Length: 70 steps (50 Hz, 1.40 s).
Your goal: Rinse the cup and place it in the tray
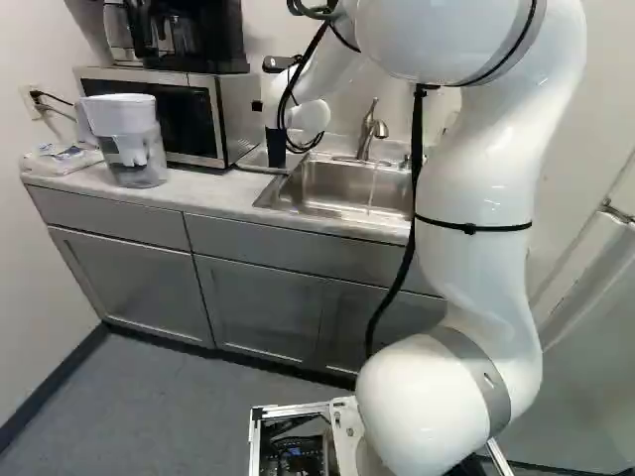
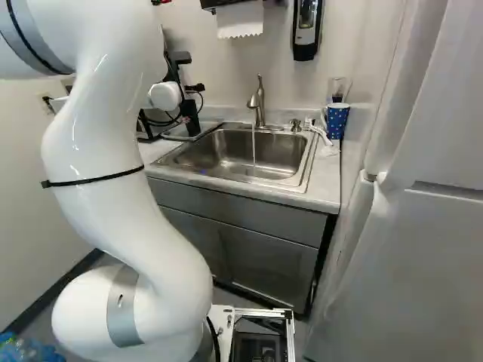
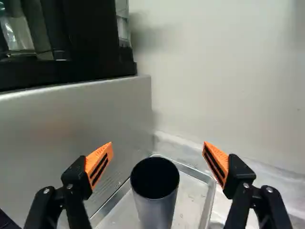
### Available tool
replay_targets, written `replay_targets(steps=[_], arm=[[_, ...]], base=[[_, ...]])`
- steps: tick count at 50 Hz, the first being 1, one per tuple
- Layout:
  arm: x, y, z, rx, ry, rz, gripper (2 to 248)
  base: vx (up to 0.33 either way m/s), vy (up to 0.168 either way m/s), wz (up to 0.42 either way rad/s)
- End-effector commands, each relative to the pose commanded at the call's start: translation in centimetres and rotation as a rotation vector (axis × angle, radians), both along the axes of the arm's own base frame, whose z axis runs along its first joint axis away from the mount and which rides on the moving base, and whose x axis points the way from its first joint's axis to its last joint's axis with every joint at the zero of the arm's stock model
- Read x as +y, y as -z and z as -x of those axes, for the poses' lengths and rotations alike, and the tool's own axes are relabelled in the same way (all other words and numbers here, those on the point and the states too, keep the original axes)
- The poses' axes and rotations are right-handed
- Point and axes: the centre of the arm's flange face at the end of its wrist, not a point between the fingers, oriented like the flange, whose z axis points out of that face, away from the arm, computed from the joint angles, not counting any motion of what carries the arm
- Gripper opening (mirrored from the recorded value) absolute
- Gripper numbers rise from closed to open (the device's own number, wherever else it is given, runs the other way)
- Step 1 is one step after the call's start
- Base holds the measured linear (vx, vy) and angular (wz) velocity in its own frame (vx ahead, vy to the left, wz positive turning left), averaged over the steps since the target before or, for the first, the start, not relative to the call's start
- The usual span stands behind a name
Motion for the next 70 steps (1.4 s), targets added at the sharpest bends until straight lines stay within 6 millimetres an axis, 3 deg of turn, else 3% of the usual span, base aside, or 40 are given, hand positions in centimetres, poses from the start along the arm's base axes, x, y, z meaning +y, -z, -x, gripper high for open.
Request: replay_targets(steps=[17,46,70], arm=[[-1.6,-1.9,-0.7,-0.034,0.028,-0.008,247],[-6.1,-4.8,-2.2,-0.059,0.099,-0.013,247],[-9.8,-6.9,-2.1,-0.04,0.155,-0.008,247]], base=[[0.0,0.0,0.0],[0.0,0.0,0.0],[0.0,0.0,0.0]])
